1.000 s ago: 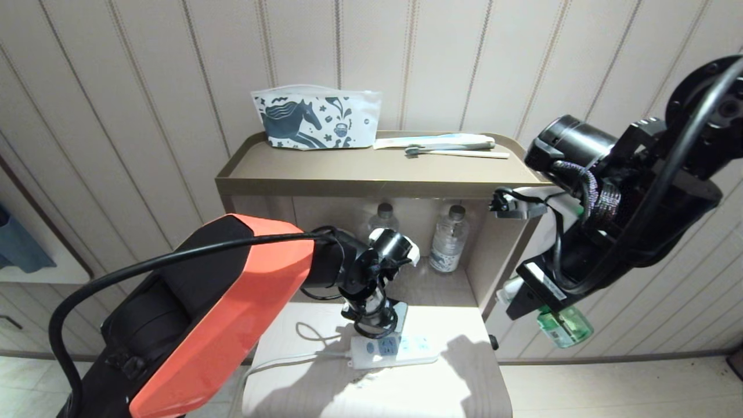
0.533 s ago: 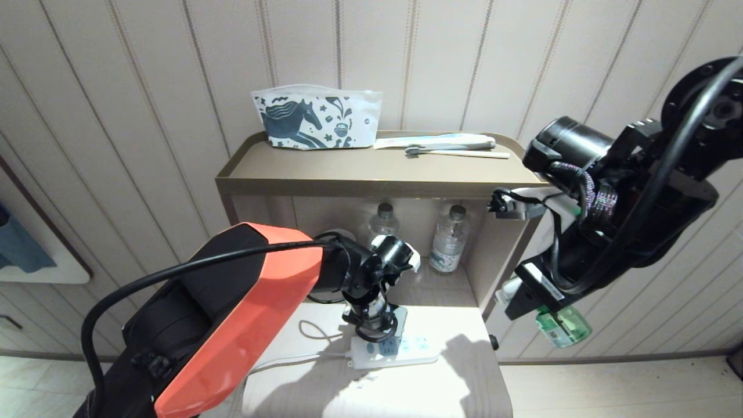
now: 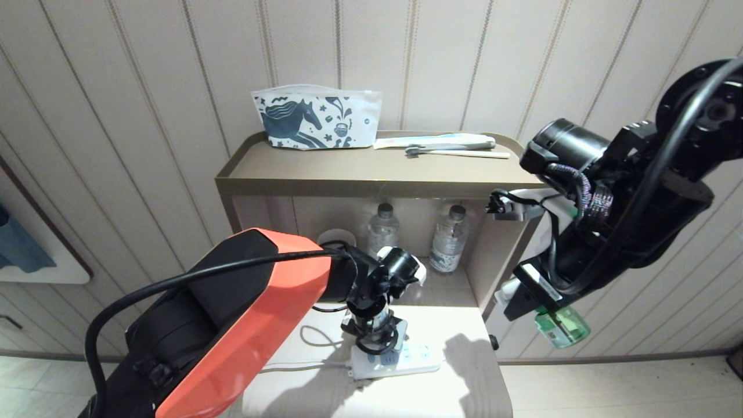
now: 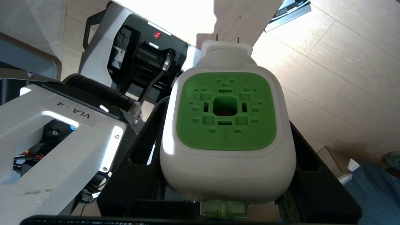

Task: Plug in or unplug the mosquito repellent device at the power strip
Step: Insert the plug into the socket

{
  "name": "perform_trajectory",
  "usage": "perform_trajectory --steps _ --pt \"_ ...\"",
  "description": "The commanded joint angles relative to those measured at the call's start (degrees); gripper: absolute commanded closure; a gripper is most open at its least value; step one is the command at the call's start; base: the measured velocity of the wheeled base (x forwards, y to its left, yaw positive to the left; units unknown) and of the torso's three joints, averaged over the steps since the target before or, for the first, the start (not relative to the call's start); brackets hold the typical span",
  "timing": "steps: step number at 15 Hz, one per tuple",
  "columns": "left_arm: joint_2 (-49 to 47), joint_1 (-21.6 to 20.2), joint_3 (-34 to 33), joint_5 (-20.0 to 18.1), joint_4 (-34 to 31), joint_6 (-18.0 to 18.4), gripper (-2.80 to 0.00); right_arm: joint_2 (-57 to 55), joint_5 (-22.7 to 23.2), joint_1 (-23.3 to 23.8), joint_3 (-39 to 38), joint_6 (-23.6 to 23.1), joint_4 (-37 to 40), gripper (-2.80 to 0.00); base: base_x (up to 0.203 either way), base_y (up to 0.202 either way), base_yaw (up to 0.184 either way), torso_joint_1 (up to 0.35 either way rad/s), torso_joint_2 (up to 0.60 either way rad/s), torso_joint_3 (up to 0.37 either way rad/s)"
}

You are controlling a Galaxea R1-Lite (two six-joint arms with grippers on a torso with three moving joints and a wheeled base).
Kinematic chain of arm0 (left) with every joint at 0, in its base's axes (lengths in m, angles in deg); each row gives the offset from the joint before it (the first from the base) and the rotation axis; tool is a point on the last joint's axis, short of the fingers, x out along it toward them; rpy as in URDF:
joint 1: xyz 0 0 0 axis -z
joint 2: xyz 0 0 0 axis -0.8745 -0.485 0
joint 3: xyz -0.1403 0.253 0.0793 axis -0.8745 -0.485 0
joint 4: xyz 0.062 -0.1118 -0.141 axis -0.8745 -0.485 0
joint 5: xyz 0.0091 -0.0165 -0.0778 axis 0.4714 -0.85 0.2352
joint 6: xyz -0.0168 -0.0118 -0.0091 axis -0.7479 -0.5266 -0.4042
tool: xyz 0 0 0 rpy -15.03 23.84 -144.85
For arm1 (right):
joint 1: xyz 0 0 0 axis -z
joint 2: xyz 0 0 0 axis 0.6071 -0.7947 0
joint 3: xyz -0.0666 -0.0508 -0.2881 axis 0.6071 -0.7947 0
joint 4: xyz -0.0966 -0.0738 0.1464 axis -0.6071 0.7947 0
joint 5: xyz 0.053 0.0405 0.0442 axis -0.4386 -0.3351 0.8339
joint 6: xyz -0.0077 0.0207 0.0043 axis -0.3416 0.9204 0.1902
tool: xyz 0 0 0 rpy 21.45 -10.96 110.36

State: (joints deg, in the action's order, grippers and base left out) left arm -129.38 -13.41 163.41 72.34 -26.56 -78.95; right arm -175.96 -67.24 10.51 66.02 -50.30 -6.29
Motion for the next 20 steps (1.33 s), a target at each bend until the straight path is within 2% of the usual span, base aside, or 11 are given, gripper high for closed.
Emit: perform_trajectory --steps 1,4,7,11,15,20 --pt "1.1 1.5 -1.2 0.0 -0.1 -0.2 0.0 0.0 0.0 0.0 0.1 0.0 0.3 0.0 0.0 0.0 0.0 0.0 0.0 0.0" --pt "2.7 3.7 -4.1 -0.4 0.2 -0.4 0.0 0.1 0.0 0.0 0.1 0.0 0.3 0.0 0.0 0.0 0.0 0.0 0.0 0.0" --pt "3.0 3.7 -4.5 -0.3 0.5 -0.5 0.0 0.1 0.0 -0.1 0.0 0.0 0.3 0.0 0.0 0.0 0.0 0.0 0.0 0.0" --pt "3.3 1.0 -3.3 -0.3 1.5 -0.7 0.0 -0.2 0.0 -0.1 -0.1 0.1 0.3 0.0 0.0 0.0 0.0 0.0 0.0 0.0" --pt "7.7 -0.7 -4.4 -0.8 1.8 -2.5 0.0 -0.8 0.1 -0.1 0.0 0.1 0.3 0.0 0.0 0.0 0.0 0.0 0.0 0.0" --pt "19.1 -1.2 -15.8 -0.5 2.0 -3.6 0.0 -0.5 0.1 -0.1 0.0 0.1 0.4 0.0 0.0 0.0 0.0 0.0 0.0 0.0"
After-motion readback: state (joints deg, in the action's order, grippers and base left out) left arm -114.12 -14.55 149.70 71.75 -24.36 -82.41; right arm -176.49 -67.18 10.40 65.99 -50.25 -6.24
